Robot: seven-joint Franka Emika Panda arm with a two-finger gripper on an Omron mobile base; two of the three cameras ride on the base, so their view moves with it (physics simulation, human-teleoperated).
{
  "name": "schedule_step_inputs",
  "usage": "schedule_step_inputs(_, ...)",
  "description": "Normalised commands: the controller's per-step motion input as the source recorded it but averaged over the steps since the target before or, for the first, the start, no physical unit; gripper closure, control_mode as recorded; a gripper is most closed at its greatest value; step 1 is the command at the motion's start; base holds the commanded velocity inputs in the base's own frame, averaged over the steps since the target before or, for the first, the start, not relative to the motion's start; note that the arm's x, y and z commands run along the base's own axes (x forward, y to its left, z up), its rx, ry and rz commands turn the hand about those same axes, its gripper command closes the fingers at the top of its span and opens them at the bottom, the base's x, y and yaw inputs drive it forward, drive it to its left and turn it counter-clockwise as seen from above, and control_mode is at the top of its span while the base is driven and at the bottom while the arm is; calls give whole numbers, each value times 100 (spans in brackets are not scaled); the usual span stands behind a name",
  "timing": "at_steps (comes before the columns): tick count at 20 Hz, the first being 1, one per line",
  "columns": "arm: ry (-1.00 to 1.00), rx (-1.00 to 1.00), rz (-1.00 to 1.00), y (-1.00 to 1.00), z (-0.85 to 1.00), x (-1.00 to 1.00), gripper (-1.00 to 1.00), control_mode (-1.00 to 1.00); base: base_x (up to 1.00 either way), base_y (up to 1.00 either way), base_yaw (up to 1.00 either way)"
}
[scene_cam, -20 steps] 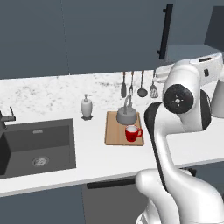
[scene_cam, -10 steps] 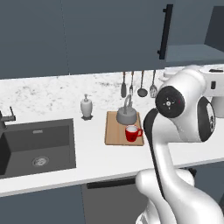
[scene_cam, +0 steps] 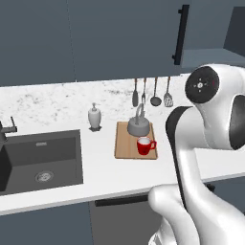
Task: Pick the kettle from the counter and place it on the tray. Then pick the mug from the cabinet and place it on the tray. Then close the cabinet doors.
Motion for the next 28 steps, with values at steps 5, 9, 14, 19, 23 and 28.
schedule_step_inputs(5, -24, 31, -38, -29, 11, -36, -100, -100, 0, 0, 0)
schedule_step_inputs(9, -34, 28, -10, -63, 5, -14, -100, -100, 0, 0, 0)
schedule_step_inputs(14, -23, 9, 0, -64, -18, 11, -100, -100, 0, 0, 0)
schedule_step_inputs(19, -24, 0, 5, -69, -40, 23, -100, -100, 0, 0, 0)
schedule_step_inputs(23, -37, -10, 0, -60, -70, 26, -100, -100, 0, 0, 0)
schedule_step_inputs(28, -16, 4, -15, -61, -8, 8, -100, -100, 0, 0, 0)
